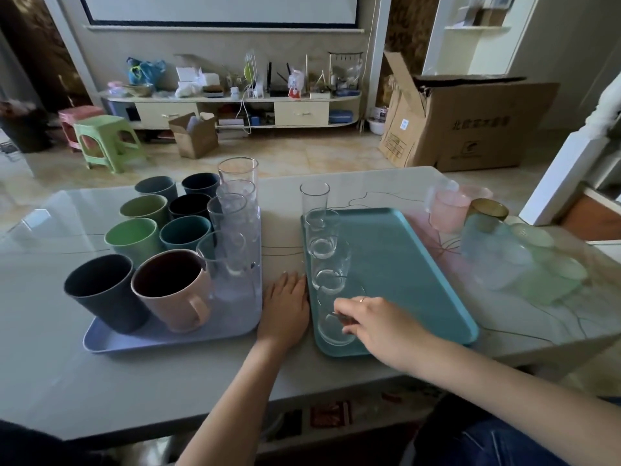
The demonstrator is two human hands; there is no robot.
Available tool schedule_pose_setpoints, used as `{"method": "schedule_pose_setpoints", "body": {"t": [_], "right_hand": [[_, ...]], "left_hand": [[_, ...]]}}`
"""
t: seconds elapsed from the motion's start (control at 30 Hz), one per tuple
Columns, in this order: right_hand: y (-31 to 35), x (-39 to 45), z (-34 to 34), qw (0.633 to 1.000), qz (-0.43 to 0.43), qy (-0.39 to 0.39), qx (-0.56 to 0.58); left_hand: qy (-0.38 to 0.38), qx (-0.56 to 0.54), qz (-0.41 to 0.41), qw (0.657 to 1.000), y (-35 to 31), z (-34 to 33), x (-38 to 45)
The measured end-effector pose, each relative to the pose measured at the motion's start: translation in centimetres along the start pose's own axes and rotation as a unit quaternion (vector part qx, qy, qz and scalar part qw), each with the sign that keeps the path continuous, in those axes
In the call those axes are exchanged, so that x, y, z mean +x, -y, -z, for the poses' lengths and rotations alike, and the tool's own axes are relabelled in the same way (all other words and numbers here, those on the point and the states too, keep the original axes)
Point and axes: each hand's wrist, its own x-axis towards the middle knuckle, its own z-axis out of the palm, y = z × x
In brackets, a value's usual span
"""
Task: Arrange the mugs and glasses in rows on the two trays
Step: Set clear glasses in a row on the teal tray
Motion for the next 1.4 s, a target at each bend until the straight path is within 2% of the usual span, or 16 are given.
{"method": "schedule_pose_setpoints", "body": {"t": [0.1,0.2,0.23,0.3,0.37,0.4,0.47,0.53,0.57,0.6,0.67,0.77,0.83,1.03,1.27,1.4], "right_hand": [[0.1,0.2,0.0,1.0,0.0,0.013,0.009],[-0.6,0.3,1.9,0.996,0.007,0.048,0.072],[-0.8,0.3,2.9,0.994,0.008,0.024,0.103],[-1.9,0.5,4.9,0.983,-0.022,-0.077,0.163],[-4.6,0.6,6.2,0.965,-0.11,-0.165,0.171],[-6.3,0.4,6.5,0.962,-0.169,-0.166,0.134],[-9.5,-0.6,6.3,0.951,-0.303,-0.058,0.019],[-11.2,-1.5,4.7,0.902,-0.42,0.091,-0.047],[-11.6,-1.8,3.8,0.88,-0.449,0.139,-0.064],[-12.0,-1.8,2.9,0.874,-0.451,0.159,-0.083],[-13.2,-1.8,2.0,0.884,-0.439,0.133,-0.091],[-15.5,-1.8,1.9,0.876,-0.475,0.064,0.044],[-16.3,-2.0,1.8,0.858,-0.498,0.068,0.102],[-14.9,-1.1,2.2,0.891,-0.441,0.083,0.071],[-14.9,-0.8,2.8,0.887,-0.434,0.123,0.093],[-15.1,-0.4,2.5,0.878,-0.44,0.146,0.119]], "left_hand": [[-0.007,-0.007,-0.002,1.0,0.1,-0.1,0.0],[-0.012,-0.006,-0.008,1.0,0.0,0.0,-0.1],[-0.017,-0.008,-0.009,1.0,0.1,-0.1,-0.2],[-0.025,-0.035,-0.012,0.999,0.1,0.0,-0.4],[-0.02,-0.091,-0.017,0.996,0.1,0.5,-0.7],[-0.014,-0.108,-0.02,0.994,0.1,0.7,-0.8],[0.009,-0.092,-0.024,0.995,0.2,0.6,-0.7],[0.028,-0.055,-0.02,0.998,0.3,0.4,-0.6],[0.031,-0.051,-0.02,0.998,0.4,0.3,-0.6],[0.034,-0.049,-0.018,0.998,0.4,0.3,-0.5],[0.032,-0.049,-0.02,0.998,0.5,0.3,-0.5],[0.019,-0.054,-0.018,0.998,0.7,-0.1,-0.1],[0.009,-0.057,-0.015,0.998,0.6,-0.2,0.1],[0.015,-0.136,0.031,0.99,0.8,-0.3,1.3],[0.046,-0.333,0.142,0.931,0.5,2.8,2.3],[-0.022,-0.372,0.228,0.9,0.6,4.5,4.0]]}}
